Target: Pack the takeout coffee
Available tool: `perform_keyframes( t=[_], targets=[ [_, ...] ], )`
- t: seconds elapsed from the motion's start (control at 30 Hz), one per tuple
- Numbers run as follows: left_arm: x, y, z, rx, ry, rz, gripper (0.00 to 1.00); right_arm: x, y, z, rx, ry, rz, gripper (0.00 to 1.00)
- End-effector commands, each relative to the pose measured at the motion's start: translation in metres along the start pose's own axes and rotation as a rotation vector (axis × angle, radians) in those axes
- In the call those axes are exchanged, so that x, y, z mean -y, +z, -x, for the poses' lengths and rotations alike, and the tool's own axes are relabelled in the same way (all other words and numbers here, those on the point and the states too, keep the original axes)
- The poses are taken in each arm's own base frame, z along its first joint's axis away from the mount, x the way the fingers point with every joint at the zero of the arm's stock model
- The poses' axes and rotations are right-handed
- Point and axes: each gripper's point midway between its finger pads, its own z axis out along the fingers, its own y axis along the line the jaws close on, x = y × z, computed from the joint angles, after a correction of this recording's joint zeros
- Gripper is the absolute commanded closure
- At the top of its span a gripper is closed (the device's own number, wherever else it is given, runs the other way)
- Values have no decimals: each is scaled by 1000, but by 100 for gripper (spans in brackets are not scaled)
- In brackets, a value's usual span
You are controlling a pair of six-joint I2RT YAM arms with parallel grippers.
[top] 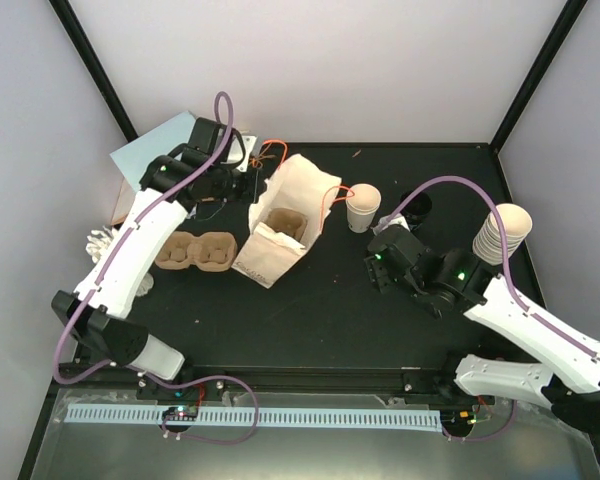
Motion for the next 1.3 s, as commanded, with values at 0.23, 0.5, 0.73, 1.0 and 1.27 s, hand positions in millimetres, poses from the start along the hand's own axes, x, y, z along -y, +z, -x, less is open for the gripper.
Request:
perform_keyframes(
  t=[0.23, 0.5, 0.73, 1.0, 1.27],
  targets=[
    [61, -39, 2, 68, -5, -278, 98, 34, -10, -1, 23, 44, -134, 31],
    [76, -47, -11, 57, -17, -376, 98, 50, -18, -1, 44, 63, -172, 32],
    [82, -38, -38, 6, -36, -469, 98, 58, -20, -5, 41, 64, -205, 32],
    [80, -35, -65, -48, 8, -499, 98, 66, -30, 2, 71, 43, -219, 32],
    [75, -40, -81, -69, 139, -483, 98, 63, -49, 24, 151, 8, -168, 33]
  ],
)
